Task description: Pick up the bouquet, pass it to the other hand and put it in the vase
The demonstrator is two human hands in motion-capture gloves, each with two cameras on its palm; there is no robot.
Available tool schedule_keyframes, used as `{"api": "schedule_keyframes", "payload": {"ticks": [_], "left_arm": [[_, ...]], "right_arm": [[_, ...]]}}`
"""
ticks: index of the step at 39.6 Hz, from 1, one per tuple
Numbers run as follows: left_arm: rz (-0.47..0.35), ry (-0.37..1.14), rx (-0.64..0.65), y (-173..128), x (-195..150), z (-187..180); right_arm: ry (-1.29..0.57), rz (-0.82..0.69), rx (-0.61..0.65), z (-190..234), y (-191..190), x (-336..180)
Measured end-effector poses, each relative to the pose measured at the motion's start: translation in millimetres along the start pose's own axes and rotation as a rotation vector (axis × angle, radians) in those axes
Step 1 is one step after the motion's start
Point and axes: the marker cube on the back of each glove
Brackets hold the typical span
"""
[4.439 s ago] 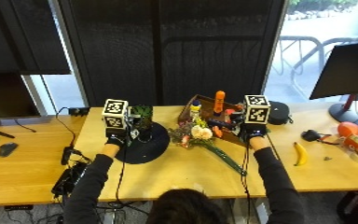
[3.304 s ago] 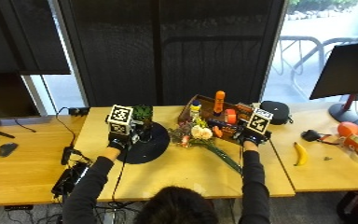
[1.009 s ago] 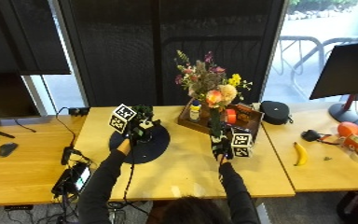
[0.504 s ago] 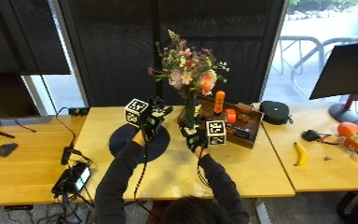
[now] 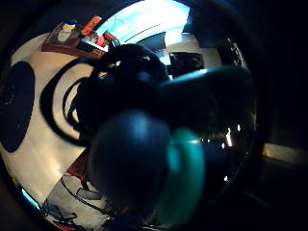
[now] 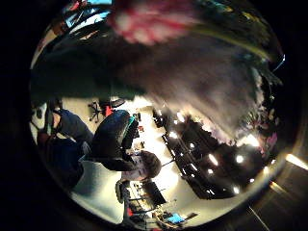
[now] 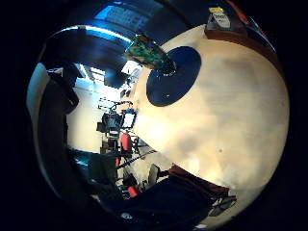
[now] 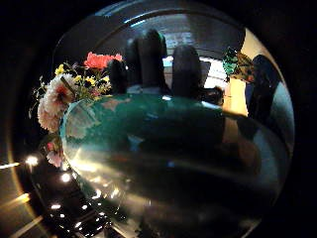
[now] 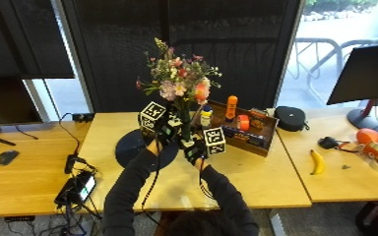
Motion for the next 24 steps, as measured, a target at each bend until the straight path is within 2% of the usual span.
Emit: {"api": "schedule_keyframes", "payload": {"ticks": [2, 7, 15, 24], "left_arm": [[-0.059, 0.056, -0.001, 4, 1, 5], [-0.095, 0.083, 0.005, 5, -1, 3], [-0.079, 0.087, 0.063, 4, -6, -2], [-0.104, 0.112, 0.219, 6, -7, -5]], "right_arm": [[-0.003, -0.001, -0.011, 4, 1, 0], [-0.025, 0.01, -0.042, 12, 3, 1], [-0.023, 0.003, -0.06, 19, 5, 2], [-0.01, 0.0, -0.07, 23, 7, 1]]}}
